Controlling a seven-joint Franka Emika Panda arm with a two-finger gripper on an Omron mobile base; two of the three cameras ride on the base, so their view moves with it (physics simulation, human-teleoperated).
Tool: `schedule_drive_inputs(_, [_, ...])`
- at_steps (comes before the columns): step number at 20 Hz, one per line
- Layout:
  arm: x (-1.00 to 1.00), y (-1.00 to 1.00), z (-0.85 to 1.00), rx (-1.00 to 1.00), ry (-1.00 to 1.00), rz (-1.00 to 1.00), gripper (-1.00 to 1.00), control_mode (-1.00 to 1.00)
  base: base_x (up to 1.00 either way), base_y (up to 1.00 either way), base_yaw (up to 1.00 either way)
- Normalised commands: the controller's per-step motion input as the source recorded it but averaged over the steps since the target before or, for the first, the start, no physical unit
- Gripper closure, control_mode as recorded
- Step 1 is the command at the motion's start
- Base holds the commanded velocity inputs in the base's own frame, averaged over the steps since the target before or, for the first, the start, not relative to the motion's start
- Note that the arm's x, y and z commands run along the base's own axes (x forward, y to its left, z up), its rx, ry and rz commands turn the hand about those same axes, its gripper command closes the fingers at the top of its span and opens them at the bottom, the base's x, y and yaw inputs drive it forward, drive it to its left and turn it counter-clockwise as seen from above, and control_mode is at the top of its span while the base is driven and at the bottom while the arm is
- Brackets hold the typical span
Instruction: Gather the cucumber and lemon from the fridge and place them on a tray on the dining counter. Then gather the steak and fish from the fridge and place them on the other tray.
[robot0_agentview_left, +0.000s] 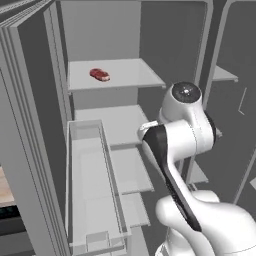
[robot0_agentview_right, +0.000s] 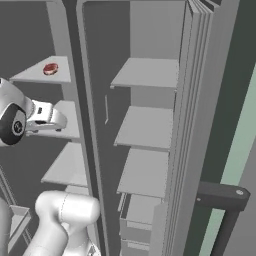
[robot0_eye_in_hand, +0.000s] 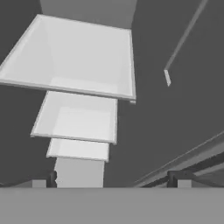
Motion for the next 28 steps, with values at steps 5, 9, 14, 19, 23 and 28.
schedule_drive_inputs(5, [0.17, 0.44, 0.48, 0.00, -0.13, 0.35, -1.00, -1.00, 0.00, 0.00, 0.00])
schedule_drive_inputs(9, [0.10, 0.33, 0.64, 0.00, -0.15, 0.35, -1.00, -1.00, 0.00, 0.00, 0.00])
schedule_drive_inputs(14, [0.09, 0.26, 0.85, 0.00, -0.18, 0.29, -1.00, -1.00, 0.00, 0.00, 0.00])
schedule_drive_inputs(19, [0.19, 0.14, 0.74, 0.00, -0.16, 0.11, -1.00, -1.00, 0.00, 0.00, 0.00])
schedule_drive_inputs(23, [0.48, 0.10, 0.44, 0.00, -0.05, 0.01, -1.00, -1.00, 0.00, 0.00, 0.00])
schedule_drive_inputs(28, [0.56, 0.03, 0.05, 0.00, 0.05, 0.00, -1.00, -1.00, 0.00, 0.00, 0.00])
